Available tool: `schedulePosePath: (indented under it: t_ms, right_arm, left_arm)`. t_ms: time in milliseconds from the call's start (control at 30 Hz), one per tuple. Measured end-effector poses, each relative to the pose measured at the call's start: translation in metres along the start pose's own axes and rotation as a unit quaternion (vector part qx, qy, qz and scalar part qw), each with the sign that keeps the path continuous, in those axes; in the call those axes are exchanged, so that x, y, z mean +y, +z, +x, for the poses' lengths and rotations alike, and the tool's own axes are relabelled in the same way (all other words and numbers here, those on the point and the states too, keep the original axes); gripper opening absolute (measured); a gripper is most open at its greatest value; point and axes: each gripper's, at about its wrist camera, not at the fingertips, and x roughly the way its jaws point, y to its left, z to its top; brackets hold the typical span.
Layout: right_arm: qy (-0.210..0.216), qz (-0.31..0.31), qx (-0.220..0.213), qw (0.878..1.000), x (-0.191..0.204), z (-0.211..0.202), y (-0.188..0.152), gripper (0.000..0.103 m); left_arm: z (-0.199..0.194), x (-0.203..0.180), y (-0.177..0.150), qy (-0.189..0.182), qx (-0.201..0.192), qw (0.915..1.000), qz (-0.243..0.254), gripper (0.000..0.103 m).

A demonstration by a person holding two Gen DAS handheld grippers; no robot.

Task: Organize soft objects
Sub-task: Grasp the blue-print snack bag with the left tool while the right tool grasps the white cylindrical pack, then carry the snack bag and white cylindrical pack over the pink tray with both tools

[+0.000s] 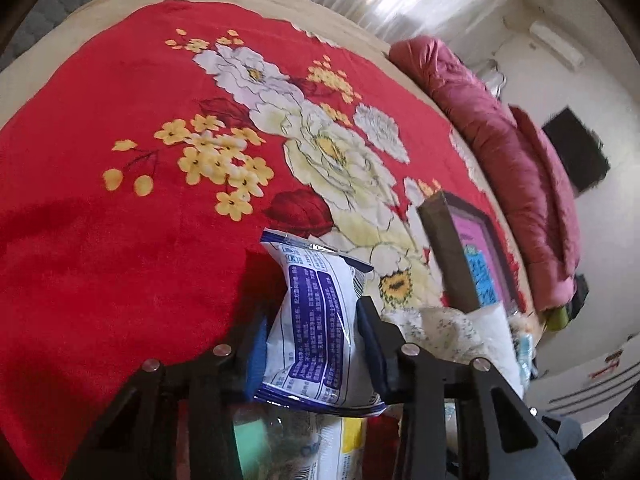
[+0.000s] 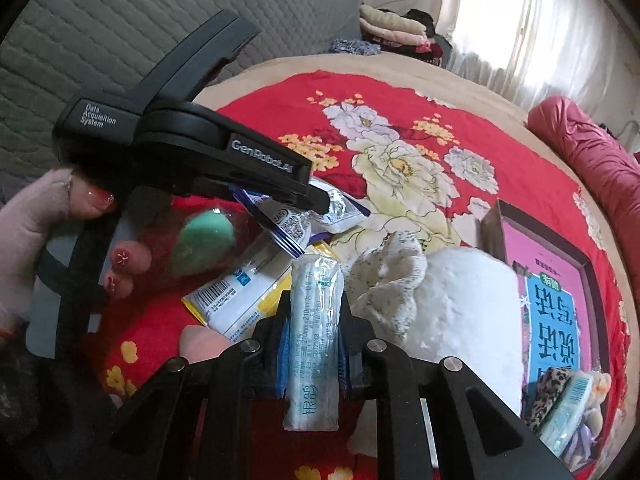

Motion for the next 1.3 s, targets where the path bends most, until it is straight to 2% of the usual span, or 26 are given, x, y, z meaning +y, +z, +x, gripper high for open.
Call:
schedulePosePath:
  t_ms: [133, 267, 567, 967, 1300]
  right_arm:
    - [0.009, 0.006, -0.005, 1.000, 0.002, -0.010, -0.002, 0.019]
    - [0.014, 0.005, -0.013, 1.000, 0.006, -0.020, -0.004, 0.019]
    - [0.027, 0.017, -0.032, 0.999, 0.010, -0.044, -0.009, 0.019]
    - [0.025, 0.037, -0.054, 0.998, 0.009, -0.076, -0.024, 0.019]
    - [-0.011, 0.080, -0.096, 0.992, -0.017, -0.116, -0.039, 0.019]
  left_arm:
    - [-0.016, 0.004, 0.000, -0.022, -0.020, 0.9994, -0.017, 0.041]
    - [-0.036, 0.004, -0.002, -0.023, -0.040, 0.9988, -0.016, 0.041]
    - [-0.079, 0.003, -0.023, 0.011, -0.066, 0.9978, -0.006, 0.041]
    - [-0.101, -0.039, -0.059, 0.034, -0.077, 0.9955, 0.043, 0.041]
    - [-0.105, -0.088, -0.091, 0.031, -0.080, 0.9930, 0.082, 0.041]
